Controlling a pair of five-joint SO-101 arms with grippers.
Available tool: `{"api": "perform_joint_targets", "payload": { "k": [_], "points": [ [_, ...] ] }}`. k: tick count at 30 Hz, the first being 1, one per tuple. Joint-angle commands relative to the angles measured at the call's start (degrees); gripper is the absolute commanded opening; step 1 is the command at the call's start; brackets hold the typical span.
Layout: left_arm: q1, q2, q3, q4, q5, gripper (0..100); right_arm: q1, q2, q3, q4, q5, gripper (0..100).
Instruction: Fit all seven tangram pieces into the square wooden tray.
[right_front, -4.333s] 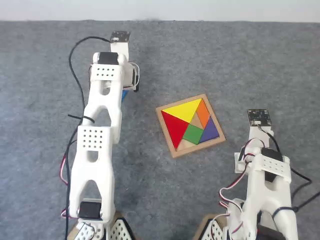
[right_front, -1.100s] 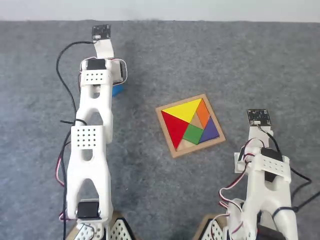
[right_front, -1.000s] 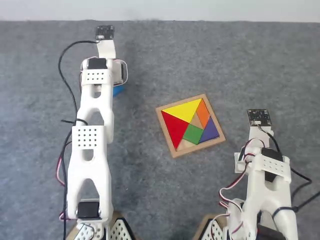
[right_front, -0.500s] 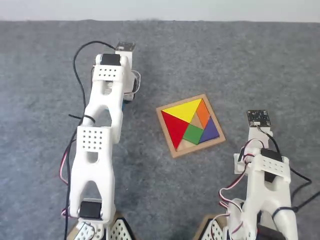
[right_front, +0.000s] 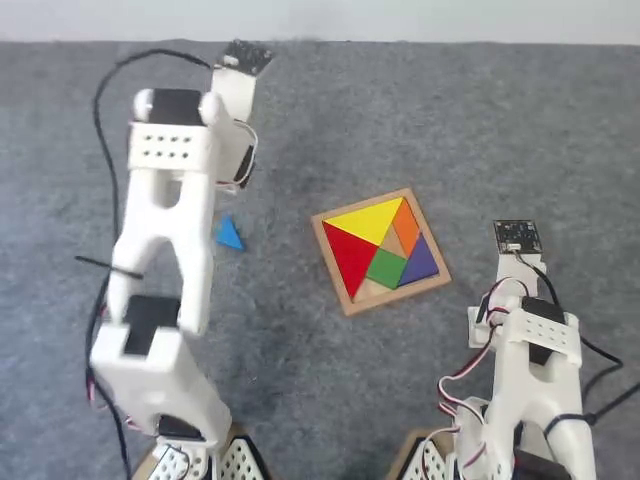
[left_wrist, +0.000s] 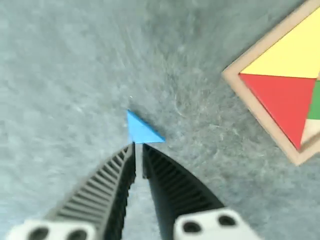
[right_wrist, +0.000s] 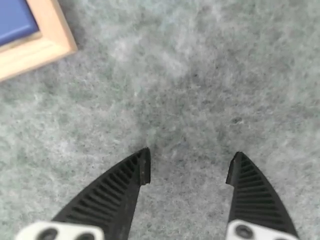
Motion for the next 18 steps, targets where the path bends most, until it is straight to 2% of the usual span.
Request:
{"api": "perform_joint_targets", "payload": {
  "k": [1,6,18],
  "points": [
    [-1.3,-4.0,9.0,-0.6,1.6,15,-0.3,-2.2,-0.2,-0.9,0.6,26.3],
    [-7.5,1.5,21.7,-17.1,17.1,16,-0.3,-2.2,-0.2,-0.9,0.6,26.3],
    [-8.1,14.0,21.7,-23.1,19.3,16,-0.4,-2.2,-0.2,-0.8,0.6,26.3]
  ]
}}
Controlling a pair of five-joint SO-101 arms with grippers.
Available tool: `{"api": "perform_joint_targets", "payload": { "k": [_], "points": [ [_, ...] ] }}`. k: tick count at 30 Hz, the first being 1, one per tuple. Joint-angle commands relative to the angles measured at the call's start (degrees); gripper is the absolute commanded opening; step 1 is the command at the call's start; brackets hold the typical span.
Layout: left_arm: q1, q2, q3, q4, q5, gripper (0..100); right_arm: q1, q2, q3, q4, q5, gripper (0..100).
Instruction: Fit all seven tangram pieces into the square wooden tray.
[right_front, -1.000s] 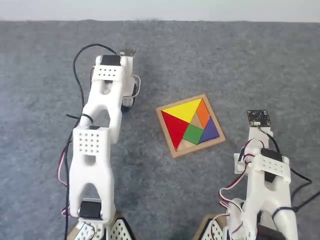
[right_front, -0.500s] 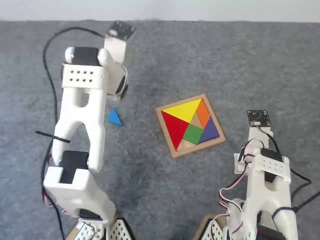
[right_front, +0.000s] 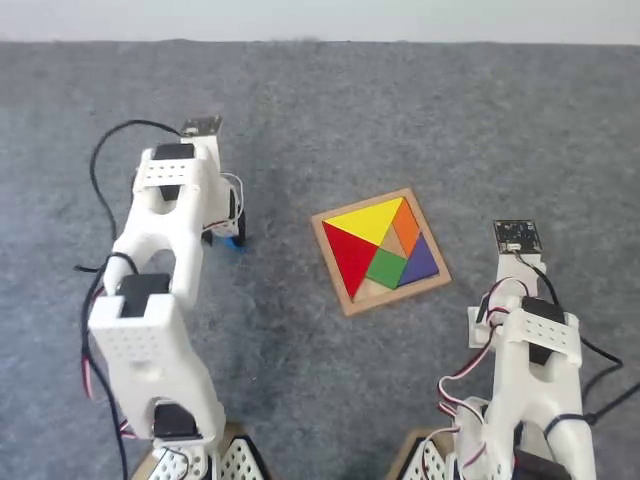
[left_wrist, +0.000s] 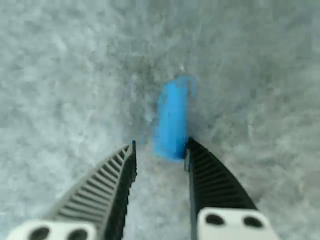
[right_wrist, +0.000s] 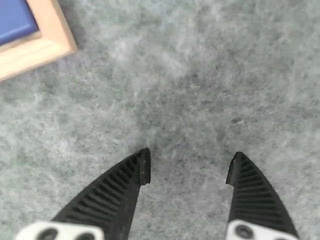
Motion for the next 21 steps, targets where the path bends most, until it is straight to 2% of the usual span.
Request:
{"api": "perform_joint_targets", "payload": {
  "k": [1,12,21],
  "points": [
    [-0.4,1.7,-2.8,-1.5,0.4,16,-0.4,-2.2,-0.2,-0.8,0.5,26.3],
    [-0.7,6.0,-11.9,-0.9,0.0,16,-0.4,-2.2,-0.2,-0.8,0.5,26.3],
    [-1.8,9.6,-20.8,2.5,-6.5,16,-0.4,-2.2,-0.2,-0.8,0.5,26.3]
  ]
}}
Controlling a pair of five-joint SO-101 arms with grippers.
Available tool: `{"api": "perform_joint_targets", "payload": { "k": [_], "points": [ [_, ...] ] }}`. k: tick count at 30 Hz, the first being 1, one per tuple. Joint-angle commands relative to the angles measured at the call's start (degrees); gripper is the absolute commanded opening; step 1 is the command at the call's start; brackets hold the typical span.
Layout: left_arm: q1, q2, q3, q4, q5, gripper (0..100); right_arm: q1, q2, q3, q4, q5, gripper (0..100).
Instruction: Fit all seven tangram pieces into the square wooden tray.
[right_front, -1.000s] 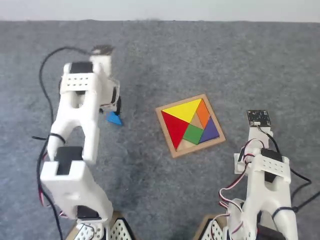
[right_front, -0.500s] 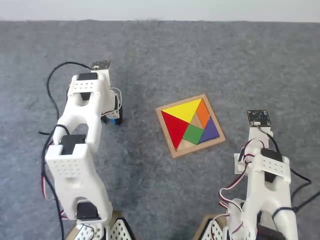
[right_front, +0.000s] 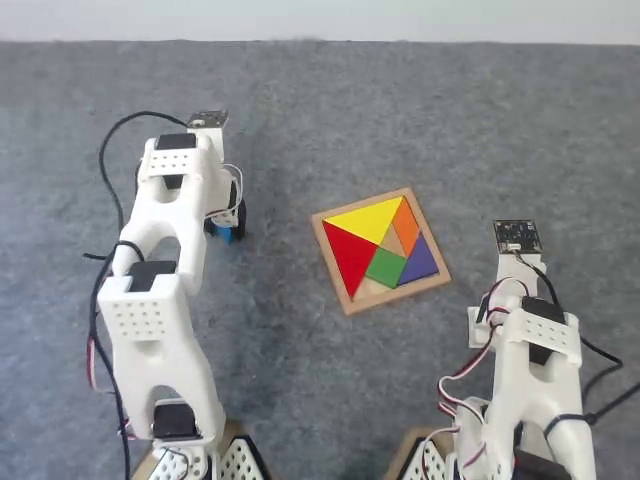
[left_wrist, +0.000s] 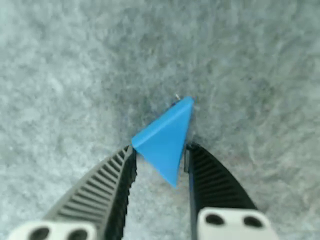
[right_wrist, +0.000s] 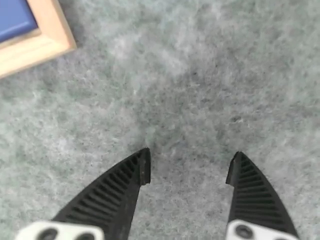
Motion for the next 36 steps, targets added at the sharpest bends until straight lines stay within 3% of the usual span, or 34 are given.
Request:
{"api": "perform_joint_targets", "payload": {
  "k": [1,11,17,30,36],
  "points": [
    [-2.1,1.7,-9.1,1.2,-2.3,16,-0.4,-2.2,-0.2,-0.8,0.5,26.3],
    [-6.8,13.6,-35.6,16.1,-10.8,17,-0.4,-2.2,-0.2,-0.8,0.5,26.3],
    [-5.4,23.2,-52.2,21.7,-16.0,25,-0.4,-2.2,-0.2,-0.8,0.5,26.3],
    [-6.2,27.4,-52.7,21.7,-18.5,25,-0.4,-2.2,-0.2,-0.8,0.5,26.3],
    [-6.0,26.5,-44.9,21.8,-18.3,25,-0.4,-2.2,-0.2,-0.8,0.5,26.3]
  ]
}}
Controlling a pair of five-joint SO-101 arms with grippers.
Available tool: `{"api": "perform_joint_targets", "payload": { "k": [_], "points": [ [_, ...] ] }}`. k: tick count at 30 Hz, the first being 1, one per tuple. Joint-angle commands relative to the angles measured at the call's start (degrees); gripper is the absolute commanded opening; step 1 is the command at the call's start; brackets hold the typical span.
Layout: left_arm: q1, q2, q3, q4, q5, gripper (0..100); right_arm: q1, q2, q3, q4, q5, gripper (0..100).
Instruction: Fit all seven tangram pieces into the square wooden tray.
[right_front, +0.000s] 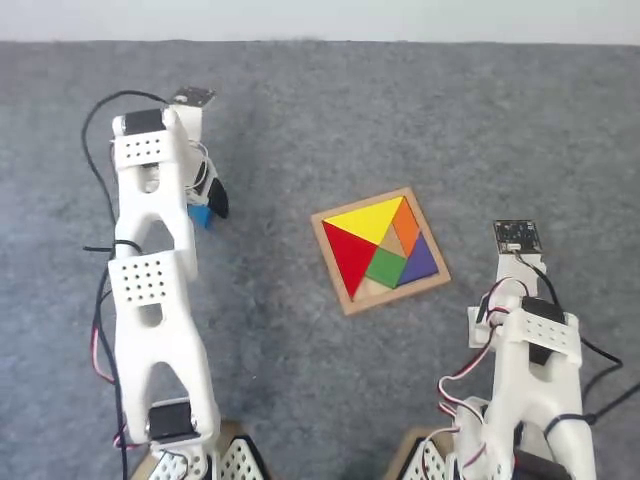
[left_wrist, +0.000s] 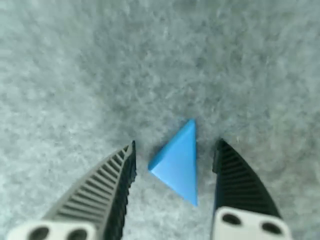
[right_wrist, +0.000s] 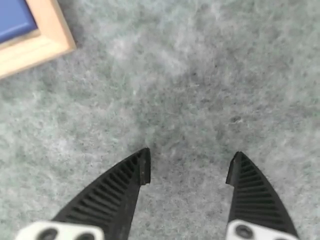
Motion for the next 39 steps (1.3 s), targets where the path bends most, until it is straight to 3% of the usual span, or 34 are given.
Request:
{"api": "perform_joint_targets", "payload": {
  "k": [1,13,20,24,33,39],
  "points": [
    [0.4,-1.4,3.6,2.1,-0.2,25,-0.4,-2.2,-0.2,-0.8,0.5,26.3],
    [1.3,-1.2,3.7,2.1,-0.7,19,-0.4,-2.2,-0.2,-0.8,0.5,26.3],
    [3.0,-1.8,6.8,2.3,1.8,5,-0.4,-2.2,-0.2,-0.8,0.5,26.3],
    [4.5,-4.0,12.5,2.3,1.8,3,-0.4,-2.2,-0.2,-0.9,0.5,26.3],
    [11.2,-25.2,31.5,2.2,1.5,3,-0.4,-2.2,-0.2,-0.9,0.5,26.3],
    [21.5,-44.7,47.1,1.6,1.3,3,-0.4,-2.3,-0.2,-0.9,0.5,26.3]
  ]
}}
